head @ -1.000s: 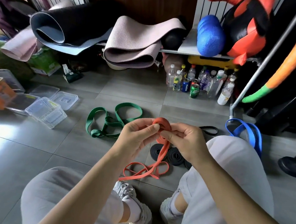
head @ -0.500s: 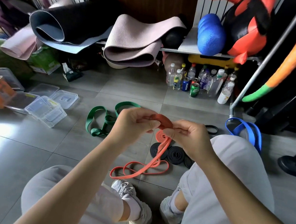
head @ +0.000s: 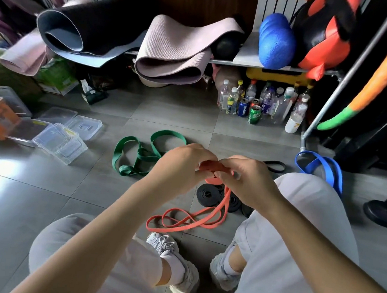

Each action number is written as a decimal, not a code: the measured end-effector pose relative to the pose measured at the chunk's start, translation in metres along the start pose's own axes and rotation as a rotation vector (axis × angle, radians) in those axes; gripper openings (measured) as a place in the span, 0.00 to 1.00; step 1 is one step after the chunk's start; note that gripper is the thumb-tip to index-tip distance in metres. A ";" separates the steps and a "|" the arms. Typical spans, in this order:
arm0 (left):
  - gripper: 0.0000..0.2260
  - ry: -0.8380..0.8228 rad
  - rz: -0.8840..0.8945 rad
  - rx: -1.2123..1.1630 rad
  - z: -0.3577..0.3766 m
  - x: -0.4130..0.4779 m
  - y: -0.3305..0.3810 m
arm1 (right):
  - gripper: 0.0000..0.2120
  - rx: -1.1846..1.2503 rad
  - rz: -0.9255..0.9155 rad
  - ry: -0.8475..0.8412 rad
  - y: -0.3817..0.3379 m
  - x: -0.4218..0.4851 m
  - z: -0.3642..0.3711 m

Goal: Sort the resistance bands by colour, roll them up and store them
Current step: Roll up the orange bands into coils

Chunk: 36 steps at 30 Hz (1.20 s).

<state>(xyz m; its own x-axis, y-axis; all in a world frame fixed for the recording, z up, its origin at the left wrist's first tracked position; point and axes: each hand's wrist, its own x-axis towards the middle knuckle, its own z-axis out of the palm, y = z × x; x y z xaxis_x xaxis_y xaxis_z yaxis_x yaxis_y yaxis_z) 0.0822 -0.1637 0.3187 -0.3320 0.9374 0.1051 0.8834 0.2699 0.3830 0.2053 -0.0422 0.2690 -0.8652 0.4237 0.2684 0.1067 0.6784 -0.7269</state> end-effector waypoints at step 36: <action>0.06 0.156 -0.155 -0.494 -0.014 0.010 -0.001 | 0.09 0.542 0.195 0.059 -0.010 0.007 -0.015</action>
<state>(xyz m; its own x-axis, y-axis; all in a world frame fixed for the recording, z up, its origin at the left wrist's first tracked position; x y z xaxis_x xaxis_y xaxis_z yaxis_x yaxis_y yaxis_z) 0.0728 -0.1574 0.3321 -0.5243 0.8410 0.1336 0.5717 0.2314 0.7872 0.2058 -0.0369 0.2876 -0.8241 0.5535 0.1203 -0.0182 0.1864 -0.9823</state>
